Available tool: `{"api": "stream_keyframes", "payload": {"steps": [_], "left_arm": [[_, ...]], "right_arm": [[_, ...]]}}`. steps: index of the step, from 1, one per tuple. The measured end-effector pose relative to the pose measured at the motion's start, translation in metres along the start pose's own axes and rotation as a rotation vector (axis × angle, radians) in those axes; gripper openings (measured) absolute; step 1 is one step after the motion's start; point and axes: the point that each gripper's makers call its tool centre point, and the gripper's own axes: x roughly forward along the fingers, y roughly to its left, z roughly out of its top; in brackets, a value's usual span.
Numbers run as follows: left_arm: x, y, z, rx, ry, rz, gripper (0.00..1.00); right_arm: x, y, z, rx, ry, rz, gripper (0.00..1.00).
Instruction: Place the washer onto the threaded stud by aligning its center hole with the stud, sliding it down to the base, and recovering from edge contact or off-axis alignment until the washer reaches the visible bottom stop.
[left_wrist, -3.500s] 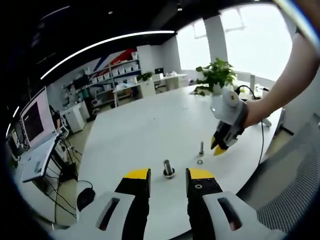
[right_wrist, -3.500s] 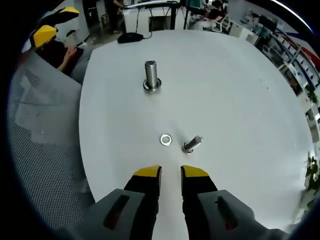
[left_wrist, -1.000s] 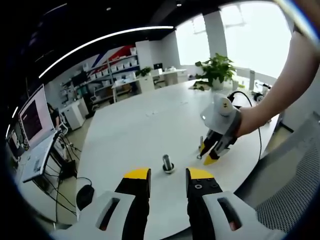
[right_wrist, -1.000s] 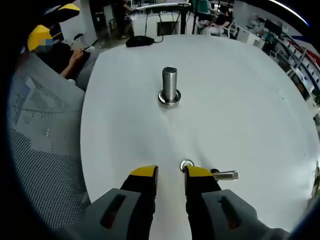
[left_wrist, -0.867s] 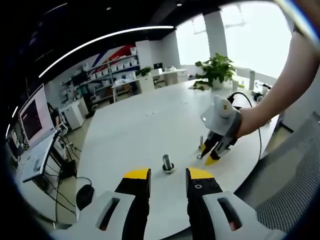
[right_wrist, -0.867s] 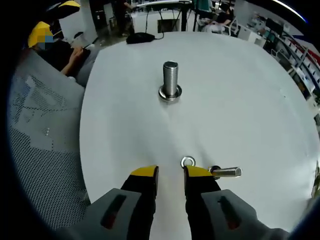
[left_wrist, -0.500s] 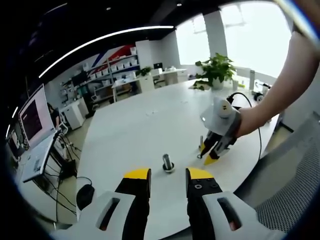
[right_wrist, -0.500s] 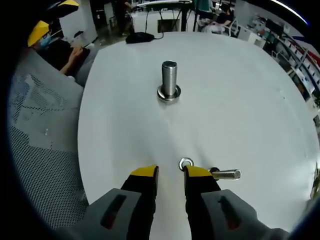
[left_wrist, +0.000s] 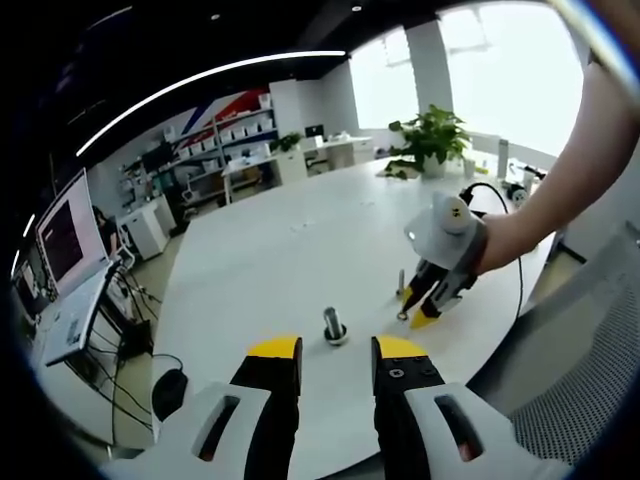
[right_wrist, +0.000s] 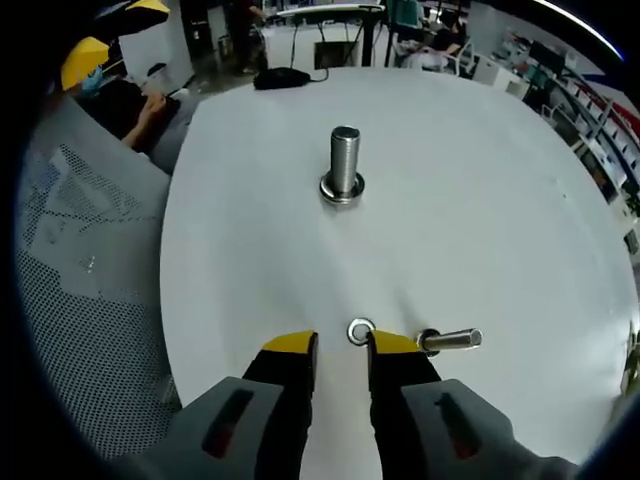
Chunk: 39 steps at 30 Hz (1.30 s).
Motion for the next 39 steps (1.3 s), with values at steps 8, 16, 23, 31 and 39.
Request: {"api": "stream_keyframes", "payload": {"steps": [8, 16, 23, 31, 39], "left_arm": [[0.0002, -0.0010, -0.0008, 0.002, 0.004, -0.002, 0.25], [0.0009, -0.0010, -0.0018, 0.002, 0.010, -0.003, 0.25], [0.0018, -0.0014, -0.0022, 0.000, 0.012, -0.007, 0.25], [0.0028, -0.0026, -0.0042, -0.001, 0.022, -0.013, 0.25], [0.0030, -0.0034, -0.0046, 0.001, 0.026, -0.017, 0.25]], "right_arm": [[0.0066, -0.0040, 0.0026, 0.008, 0.016, -0.015, 0.22], [0.0076, -0.0065, 0.0032, 0.057, 0.018, 0.006, 0.22], [0.0062, -0.0063, 0.0015, 0.051, 0.011, 0.016, 0.21], [0.0047, -0.0063, -0.0019, 0.050, 0.014, 0.026, 0.15], [0.0052, -0.0043, -0.0006, -0.015, 0.049, 0.025, 0.15]]}}
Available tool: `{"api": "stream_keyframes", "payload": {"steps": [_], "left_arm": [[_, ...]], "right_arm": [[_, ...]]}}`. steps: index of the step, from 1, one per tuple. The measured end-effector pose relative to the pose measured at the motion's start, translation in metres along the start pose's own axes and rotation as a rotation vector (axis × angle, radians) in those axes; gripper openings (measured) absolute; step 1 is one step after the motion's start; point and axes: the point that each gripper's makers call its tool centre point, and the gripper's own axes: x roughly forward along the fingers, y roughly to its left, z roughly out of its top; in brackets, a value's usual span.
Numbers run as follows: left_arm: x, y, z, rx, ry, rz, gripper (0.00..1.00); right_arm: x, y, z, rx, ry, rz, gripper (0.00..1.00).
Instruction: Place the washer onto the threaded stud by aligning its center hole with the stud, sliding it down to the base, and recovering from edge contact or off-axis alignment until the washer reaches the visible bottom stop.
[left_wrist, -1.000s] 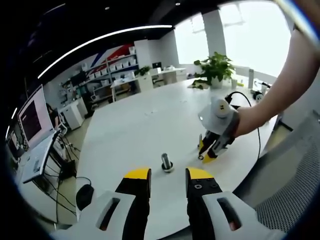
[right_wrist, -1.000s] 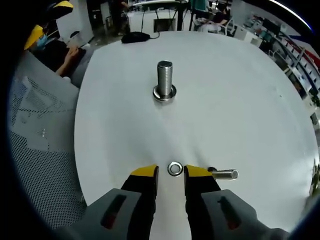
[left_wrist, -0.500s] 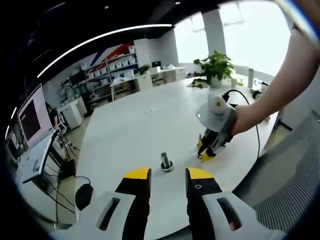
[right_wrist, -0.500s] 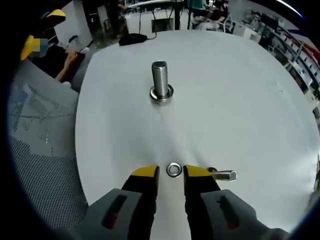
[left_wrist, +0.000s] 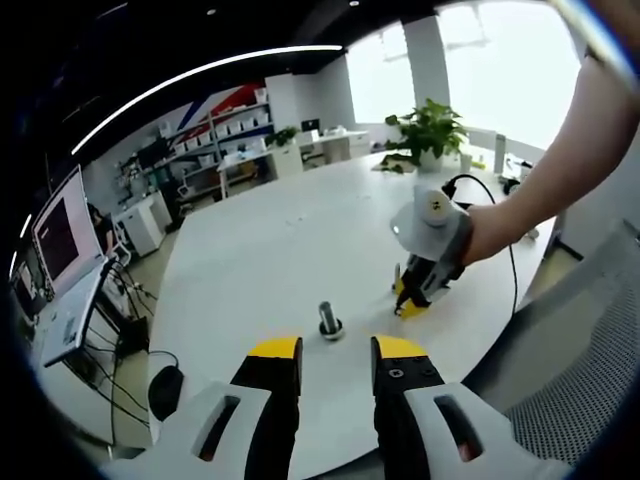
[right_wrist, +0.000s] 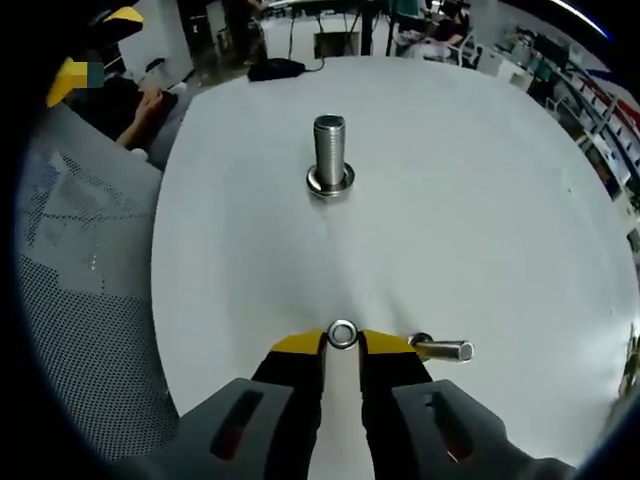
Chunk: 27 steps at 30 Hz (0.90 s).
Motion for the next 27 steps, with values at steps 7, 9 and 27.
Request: {"api": "stream_keyframes", "payload": {"steps": [7, 9, 27], "left_arm": [[0.0004, -0.0009, -0.0003, 0.000, 0.002, -0.004, 0.25], [-0.0001, -0.0011, 0.0001, 0.001, 0.000, -0.003, 0.25], [-0.0011, -0.0013, -0.0004, 0.012, 0.001, 0.002, 0.25]], "right_arm": [[0.0022, -0.0003, 0.0017, -0.050, 0.071, 0.016, 0.14], [0.0024, -0.0005, 0.0014, -0.054, 0.078, 0.016, 0.14], [-0.0067, -0.0002, 0.0087, 0.001, 0.018, -0.011, 0.13]]}}
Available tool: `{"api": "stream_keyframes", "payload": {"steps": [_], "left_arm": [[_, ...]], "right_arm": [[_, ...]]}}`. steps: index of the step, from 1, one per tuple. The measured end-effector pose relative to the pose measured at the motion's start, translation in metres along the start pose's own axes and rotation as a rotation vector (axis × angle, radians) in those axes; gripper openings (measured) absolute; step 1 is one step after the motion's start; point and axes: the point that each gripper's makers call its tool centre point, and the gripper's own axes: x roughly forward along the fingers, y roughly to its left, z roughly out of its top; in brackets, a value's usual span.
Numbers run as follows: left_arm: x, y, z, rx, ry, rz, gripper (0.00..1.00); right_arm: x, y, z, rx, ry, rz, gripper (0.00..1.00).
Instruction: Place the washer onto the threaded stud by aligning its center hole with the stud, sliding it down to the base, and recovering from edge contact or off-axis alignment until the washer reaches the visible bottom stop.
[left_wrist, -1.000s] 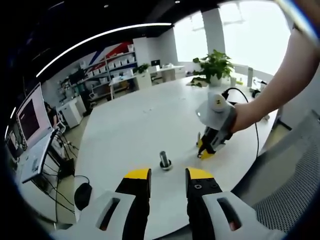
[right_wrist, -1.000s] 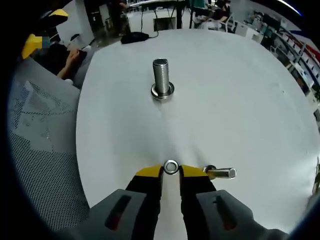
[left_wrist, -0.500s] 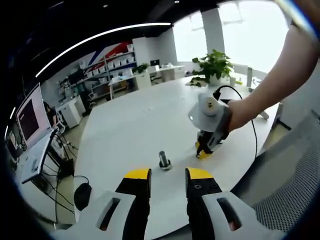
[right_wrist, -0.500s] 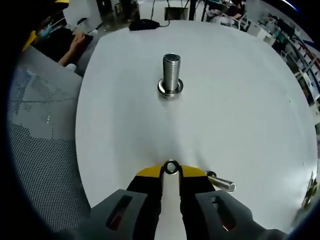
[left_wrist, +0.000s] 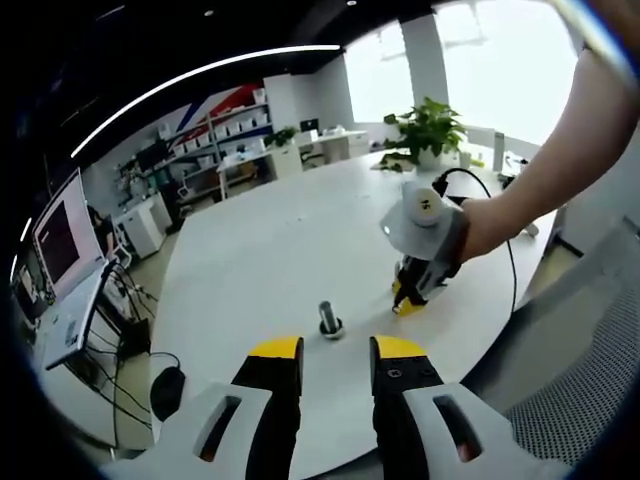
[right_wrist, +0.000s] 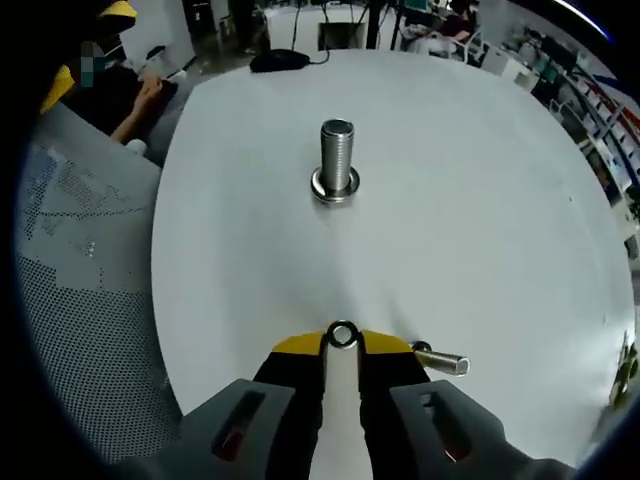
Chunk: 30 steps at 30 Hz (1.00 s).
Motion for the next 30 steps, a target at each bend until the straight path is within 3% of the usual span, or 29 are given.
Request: {"api": "stream_keyframes", "payload": {"steps": [8, 20, 30], "left_arm": [[0.001, 0.000, 0.000, 0.002, 0.003, -0.003, 0.25], [0.002, 0.000, -0.003, 0.008, 0.019, -0.003, 0.25], [0.002, -0.001, -0.005, 0.011, 0.028, -0.002, 0.25]], "right_arm": [[-0.023, -0.009, 0.014, 0.017, -0.063, -0.014, 0.13], [-0.061, -0.031, 0.021, 0.025, -0.146, -0.052, 0.13], [-0.067, -0.039, 0.015, -0.003, -0.145, -0.070, 0.13]]}}
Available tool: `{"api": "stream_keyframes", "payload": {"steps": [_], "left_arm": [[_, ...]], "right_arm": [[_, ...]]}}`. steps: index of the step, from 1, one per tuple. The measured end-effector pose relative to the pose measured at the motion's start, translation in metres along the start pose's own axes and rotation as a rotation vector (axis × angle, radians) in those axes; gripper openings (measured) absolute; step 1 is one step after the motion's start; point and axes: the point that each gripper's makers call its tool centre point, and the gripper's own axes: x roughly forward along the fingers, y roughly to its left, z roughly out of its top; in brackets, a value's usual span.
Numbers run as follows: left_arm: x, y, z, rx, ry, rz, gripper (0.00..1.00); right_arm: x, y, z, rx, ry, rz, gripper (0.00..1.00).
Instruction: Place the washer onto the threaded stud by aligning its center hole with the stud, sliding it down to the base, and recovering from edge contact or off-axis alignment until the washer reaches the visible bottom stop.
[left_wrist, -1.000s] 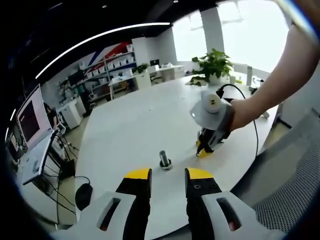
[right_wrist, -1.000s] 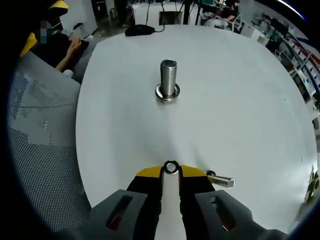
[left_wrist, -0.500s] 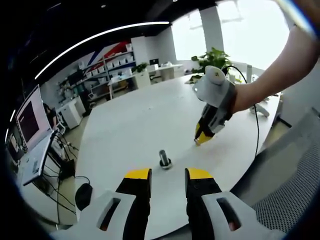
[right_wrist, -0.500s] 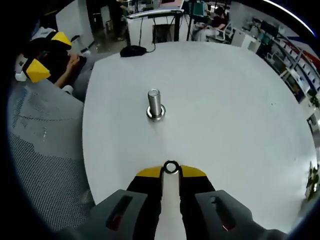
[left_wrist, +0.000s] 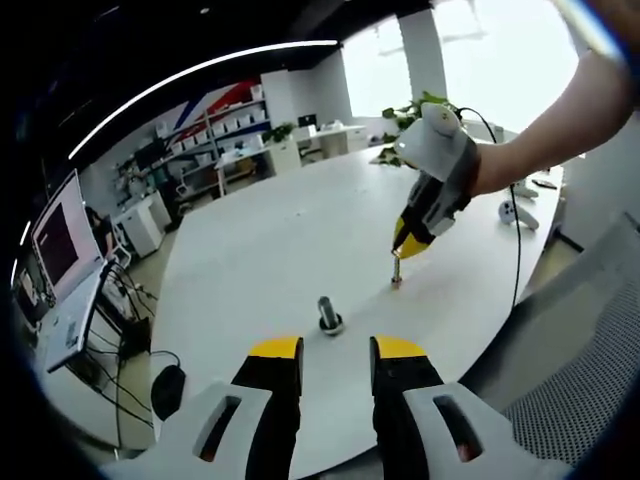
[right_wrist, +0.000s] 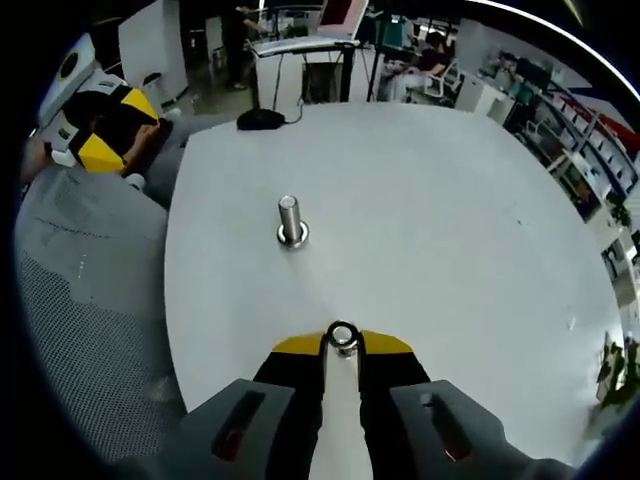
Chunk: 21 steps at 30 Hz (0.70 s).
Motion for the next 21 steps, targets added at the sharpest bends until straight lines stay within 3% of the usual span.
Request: {"api": "stream_keyframes", "payload": {"steps": [21], "left_arm": [[0.001, 0.000, -0.002, -0.001, 0.007, 0.002, 0.25]], "right_arm": [[0.014, -0.009, -0.014, 0.023, 0.065, 0.002, 0.14]]}}
